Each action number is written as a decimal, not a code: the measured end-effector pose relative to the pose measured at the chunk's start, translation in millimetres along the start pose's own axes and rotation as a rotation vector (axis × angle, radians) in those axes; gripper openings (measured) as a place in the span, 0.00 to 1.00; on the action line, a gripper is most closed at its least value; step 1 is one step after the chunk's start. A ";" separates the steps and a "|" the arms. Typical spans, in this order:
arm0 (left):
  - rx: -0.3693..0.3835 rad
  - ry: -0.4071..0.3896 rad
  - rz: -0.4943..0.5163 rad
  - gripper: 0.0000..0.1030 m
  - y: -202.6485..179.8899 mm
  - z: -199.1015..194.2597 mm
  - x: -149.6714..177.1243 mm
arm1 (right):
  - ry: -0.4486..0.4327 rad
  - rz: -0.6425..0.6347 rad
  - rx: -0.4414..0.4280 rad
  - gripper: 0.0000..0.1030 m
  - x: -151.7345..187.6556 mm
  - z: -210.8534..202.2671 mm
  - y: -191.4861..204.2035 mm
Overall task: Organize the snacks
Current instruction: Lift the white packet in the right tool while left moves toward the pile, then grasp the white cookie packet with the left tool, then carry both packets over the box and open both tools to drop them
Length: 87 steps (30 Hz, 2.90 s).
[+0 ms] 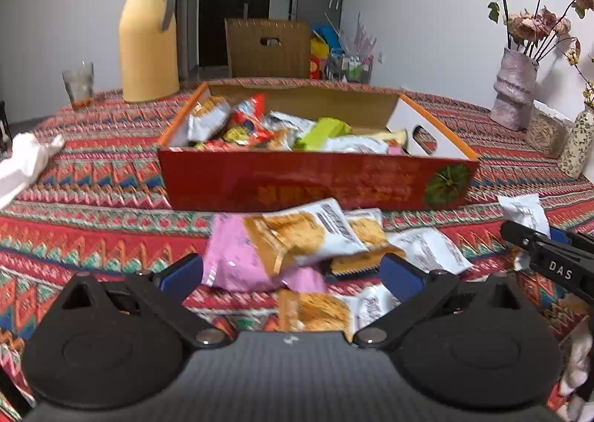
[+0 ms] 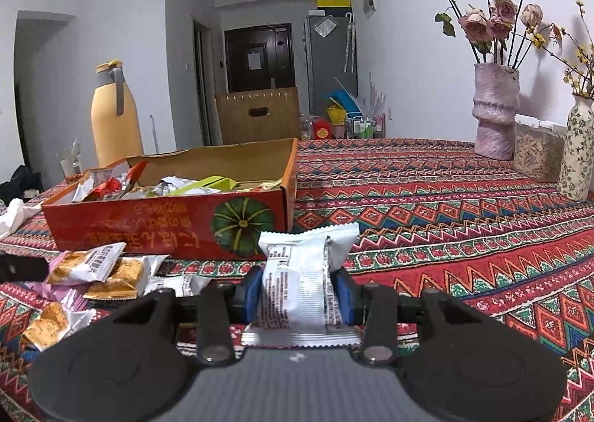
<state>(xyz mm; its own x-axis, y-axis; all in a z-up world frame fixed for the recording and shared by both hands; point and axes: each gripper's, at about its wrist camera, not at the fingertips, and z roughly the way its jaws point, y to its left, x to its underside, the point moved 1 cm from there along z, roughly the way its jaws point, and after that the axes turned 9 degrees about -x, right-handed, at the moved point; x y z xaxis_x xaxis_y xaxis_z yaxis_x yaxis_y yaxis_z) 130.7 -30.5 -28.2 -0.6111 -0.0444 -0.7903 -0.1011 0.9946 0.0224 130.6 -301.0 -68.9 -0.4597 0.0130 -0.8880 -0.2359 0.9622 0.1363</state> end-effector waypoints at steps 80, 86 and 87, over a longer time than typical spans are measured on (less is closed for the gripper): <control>0.013 -0.182 -0.002 0.58 7.3 -18.3 -54.9 | -0.087 -0.109 -0.043 0.39 -70.5 3.4 46.6; 0.006 -0.237 -0.011 0.58 11.6 -8.2 -89.4 | -0.081 -0.111 -0.037 0.39 -87.7 24.2 54.2; 0.006 -0.245 -0.013 0.58 11.9 -6.7 -95.1 | -0.083 -0.113 -0.035 0.39 -92.1 27.9 55.7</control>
<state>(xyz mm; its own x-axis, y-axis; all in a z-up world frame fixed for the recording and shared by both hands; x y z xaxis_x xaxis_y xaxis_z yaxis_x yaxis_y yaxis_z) 182.4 -15.1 51.4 -0.4009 -0.0341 -0.9155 -0.1031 0.9946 0.0081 183.7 -241.1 8.2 -0.3563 -0.0707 -0.9317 -0.3127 0.9487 0.0476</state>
